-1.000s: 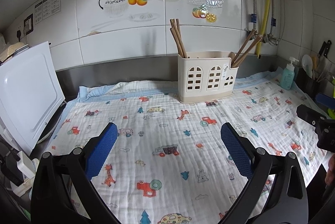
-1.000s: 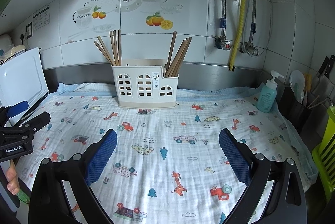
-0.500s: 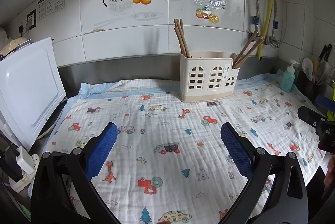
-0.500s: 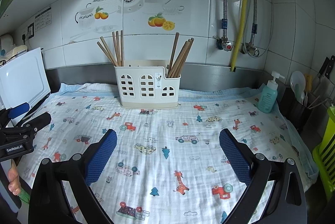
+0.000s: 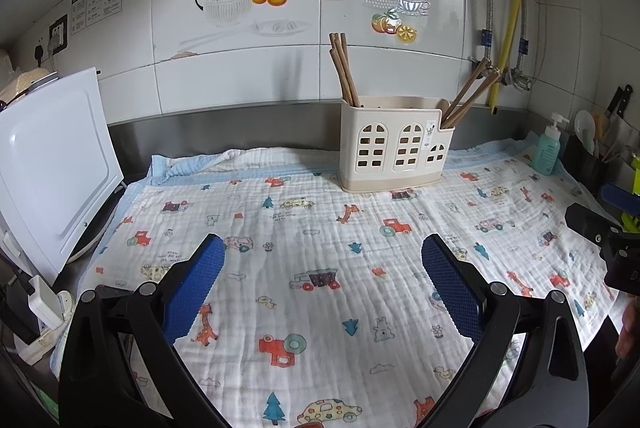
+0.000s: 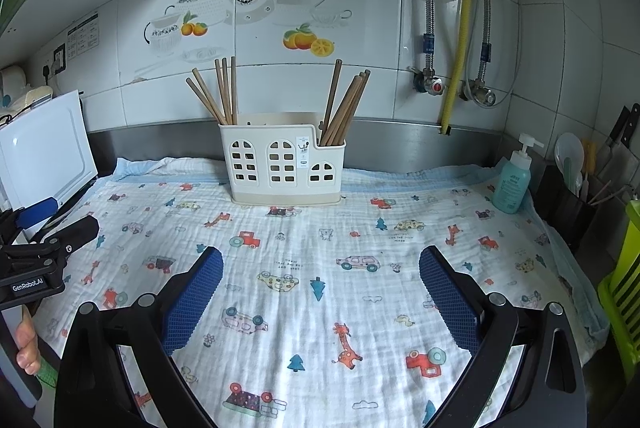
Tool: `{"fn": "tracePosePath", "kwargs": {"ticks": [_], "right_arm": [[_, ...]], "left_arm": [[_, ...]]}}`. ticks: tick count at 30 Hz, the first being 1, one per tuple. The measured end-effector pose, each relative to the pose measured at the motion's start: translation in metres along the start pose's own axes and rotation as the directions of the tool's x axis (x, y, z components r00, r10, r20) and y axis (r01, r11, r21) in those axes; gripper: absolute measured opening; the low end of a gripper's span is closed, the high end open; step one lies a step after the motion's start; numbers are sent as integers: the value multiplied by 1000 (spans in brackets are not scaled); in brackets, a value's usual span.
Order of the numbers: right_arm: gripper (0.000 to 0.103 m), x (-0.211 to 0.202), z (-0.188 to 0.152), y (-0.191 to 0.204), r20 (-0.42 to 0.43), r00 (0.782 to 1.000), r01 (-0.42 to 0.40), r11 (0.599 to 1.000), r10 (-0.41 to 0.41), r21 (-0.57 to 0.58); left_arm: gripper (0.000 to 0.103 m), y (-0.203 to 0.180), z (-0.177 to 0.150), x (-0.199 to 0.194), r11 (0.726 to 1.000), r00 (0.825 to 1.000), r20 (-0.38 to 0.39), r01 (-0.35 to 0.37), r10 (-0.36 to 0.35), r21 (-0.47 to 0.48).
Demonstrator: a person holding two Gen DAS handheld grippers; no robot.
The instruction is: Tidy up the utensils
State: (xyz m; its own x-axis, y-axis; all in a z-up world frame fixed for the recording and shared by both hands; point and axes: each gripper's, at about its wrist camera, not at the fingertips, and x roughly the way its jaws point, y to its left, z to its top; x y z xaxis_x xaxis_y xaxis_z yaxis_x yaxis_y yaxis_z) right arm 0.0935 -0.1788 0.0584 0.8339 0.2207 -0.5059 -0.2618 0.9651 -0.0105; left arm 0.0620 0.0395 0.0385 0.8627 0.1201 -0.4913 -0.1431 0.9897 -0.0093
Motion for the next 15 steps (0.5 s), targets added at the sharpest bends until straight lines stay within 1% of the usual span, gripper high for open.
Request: {"fn": "tracePosePath", "kwargs": {"ticks": [5,15], "right_arm": [[95,0,-2,0,-4,1000,-2,1000,2,1],[95,2,-2,0,-6,1000,-4,1000,4,2]], "left_arm": [[98,3,-1,1,1000,1000,-6,23,-23,-19],[98,2,-2,1,1000,1000,-5,21,-22,-14]]}}
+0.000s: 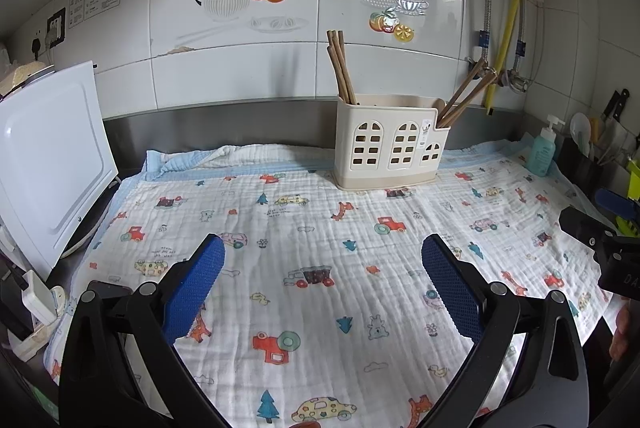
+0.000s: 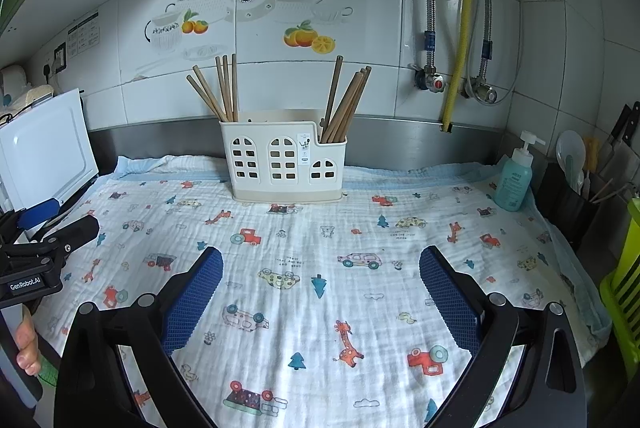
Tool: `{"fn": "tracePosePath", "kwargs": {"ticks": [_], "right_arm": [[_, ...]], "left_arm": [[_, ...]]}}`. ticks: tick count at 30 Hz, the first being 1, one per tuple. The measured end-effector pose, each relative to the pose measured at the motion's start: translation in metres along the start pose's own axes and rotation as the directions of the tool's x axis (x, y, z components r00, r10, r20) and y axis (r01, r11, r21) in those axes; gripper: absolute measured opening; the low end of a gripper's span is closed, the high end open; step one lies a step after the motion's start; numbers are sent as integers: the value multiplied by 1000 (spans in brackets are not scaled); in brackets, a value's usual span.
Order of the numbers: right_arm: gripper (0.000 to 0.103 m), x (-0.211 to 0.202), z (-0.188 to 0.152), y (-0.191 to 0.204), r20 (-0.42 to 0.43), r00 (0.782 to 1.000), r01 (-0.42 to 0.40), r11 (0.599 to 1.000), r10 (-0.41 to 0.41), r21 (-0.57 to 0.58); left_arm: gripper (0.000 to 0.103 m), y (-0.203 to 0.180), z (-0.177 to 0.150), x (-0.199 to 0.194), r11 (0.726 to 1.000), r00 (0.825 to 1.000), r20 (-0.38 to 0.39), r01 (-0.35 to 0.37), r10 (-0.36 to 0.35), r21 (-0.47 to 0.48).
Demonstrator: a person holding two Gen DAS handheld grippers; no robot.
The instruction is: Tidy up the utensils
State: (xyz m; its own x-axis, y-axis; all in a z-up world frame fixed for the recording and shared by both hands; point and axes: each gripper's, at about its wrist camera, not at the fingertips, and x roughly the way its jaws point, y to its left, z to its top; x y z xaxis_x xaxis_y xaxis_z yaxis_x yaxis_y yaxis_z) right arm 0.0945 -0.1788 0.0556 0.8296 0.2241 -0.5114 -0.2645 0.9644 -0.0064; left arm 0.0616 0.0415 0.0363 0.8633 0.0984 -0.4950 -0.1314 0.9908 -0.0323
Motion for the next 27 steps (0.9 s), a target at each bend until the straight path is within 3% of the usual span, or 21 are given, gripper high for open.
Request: {"fn": "tracePosePath", "kwargs": {"ticks": [27], "right_arm": [[96,4,-2,1,-8,1000,-7,1000,7,0]], "left_arm": [[98,-2,-1,1,1000,1000,2,4,-4,3]]}}
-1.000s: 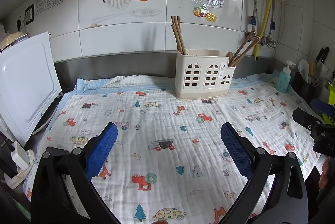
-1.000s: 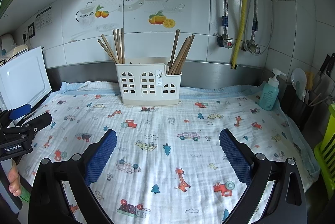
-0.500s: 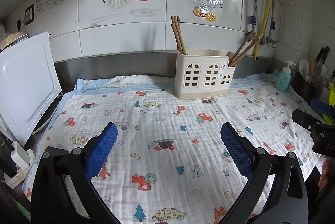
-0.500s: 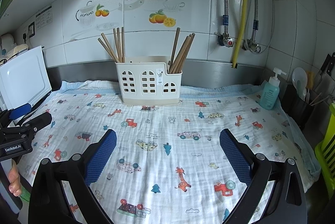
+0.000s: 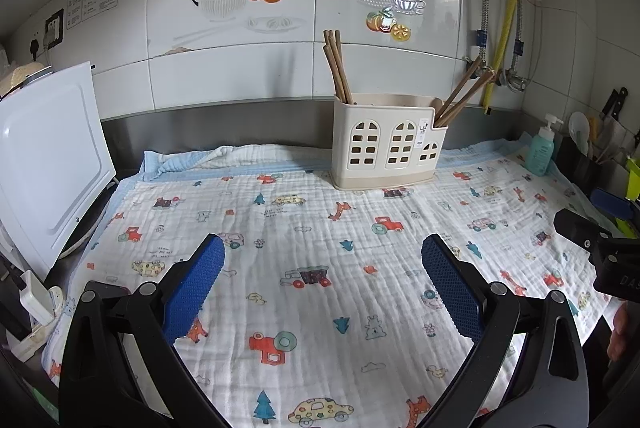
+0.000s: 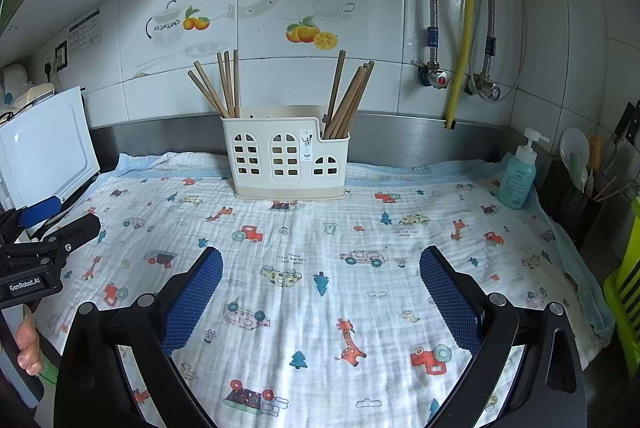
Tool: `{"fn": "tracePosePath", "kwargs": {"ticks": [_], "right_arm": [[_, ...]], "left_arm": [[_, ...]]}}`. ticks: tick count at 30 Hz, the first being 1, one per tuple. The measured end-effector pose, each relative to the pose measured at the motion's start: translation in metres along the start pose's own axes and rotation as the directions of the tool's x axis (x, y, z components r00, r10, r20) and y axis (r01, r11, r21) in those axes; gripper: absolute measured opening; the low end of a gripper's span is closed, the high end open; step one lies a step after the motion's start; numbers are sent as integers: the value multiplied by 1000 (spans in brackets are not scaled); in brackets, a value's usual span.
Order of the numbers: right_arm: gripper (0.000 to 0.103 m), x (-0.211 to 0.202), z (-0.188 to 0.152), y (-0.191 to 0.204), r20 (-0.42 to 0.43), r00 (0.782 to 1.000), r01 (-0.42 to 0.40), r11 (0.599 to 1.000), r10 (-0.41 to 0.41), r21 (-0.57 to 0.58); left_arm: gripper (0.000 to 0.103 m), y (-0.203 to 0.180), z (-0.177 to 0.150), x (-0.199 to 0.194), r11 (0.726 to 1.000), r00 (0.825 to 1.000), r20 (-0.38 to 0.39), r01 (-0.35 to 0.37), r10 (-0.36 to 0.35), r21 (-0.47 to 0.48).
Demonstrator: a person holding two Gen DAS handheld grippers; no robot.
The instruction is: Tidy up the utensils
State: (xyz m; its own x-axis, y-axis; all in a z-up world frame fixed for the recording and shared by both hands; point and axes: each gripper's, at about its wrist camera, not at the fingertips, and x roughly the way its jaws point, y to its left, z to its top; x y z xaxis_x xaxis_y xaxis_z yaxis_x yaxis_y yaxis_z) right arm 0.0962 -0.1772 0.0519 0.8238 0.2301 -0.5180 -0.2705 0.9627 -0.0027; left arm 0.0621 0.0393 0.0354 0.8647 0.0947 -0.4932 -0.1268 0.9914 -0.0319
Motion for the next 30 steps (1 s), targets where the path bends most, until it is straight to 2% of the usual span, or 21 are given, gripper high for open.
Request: {"fn": "tracePosePath", "kwargs": {"ticks": [13,22,30], "right_arm": [[96,0,0,1,1,1000,-6,1000,6,-1],[96,0,-1,1,2,1000,-6,1000,6,0],[96,0,-1,1,1,1000,-6,1000,6,0]], "left_arm": [[98,-1,0,0,1000,1000,-1,-2,2,0],[98,2,0,-1,999,999,17,-51,51,-14],[98,5,-4,-1,999,999,3,-32,32,-35]]}}
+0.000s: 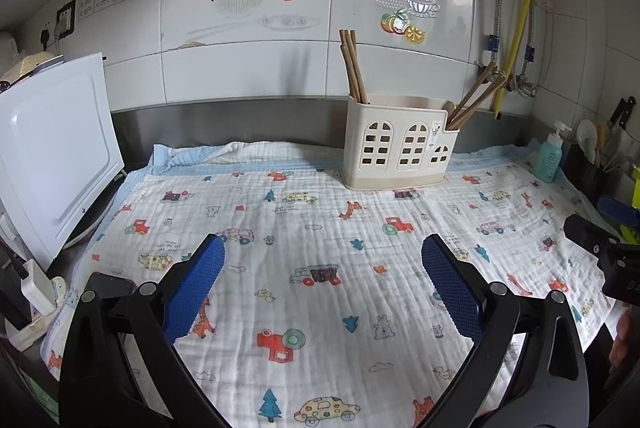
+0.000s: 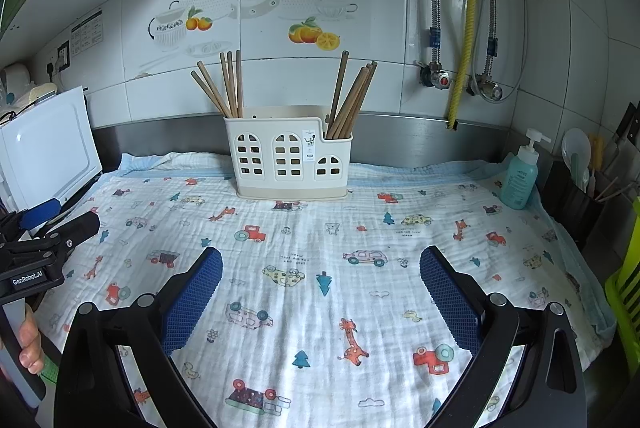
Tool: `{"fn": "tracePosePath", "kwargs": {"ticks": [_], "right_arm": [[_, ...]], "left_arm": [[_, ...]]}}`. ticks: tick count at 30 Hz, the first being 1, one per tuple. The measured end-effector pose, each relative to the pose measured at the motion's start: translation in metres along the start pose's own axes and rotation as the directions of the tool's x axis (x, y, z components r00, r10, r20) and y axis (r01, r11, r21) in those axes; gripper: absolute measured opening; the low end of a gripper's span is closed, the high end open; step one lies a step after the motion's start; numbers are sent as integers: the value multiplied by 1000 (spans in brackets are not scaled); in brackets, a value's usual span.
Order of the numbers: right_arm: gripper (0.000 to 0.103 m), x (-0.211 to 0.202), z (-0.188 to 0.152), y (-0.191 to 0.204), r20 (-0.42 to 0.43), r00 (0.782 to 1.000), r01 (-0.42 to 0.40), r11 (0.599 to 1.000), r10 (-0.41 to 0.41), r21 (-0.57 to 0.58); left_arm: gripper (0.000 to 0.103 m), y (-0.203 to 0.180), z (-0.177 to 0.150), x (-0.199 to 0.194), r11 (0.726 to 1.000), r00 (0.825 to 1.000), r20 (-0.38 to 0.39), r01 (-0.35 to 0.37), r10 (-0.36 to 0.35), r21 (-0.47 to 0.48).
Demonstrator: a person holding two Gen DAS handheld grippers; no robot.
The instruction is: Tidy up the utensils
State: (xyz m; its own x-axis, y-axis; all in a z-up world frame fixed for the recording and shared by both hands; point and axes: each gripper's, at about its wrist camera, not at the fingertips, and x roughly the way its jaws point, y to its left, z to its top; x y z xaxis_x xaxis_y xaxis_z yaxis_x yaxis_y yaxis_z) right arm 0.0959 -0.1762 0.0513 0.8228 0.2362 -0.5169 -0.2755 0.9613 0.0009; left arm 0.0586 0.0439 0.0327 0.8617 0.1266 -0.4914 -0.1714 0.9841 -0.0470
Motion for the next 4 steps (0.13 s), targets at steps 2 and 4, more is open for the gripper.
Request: {"fn": "tracePosePath", "kwargs": {"ticks": [2,4], "right_arm": [[96,0,0,0,1,1000,1,1000,-1,-1],[96,0,0,0,1,1000,0,1000,0,-1]], "left_arm": [[98,0,0,0,1000,1000,-1,0,0,2],[98,0,0,0,1000,1000,-2,3,-3,2]]}}
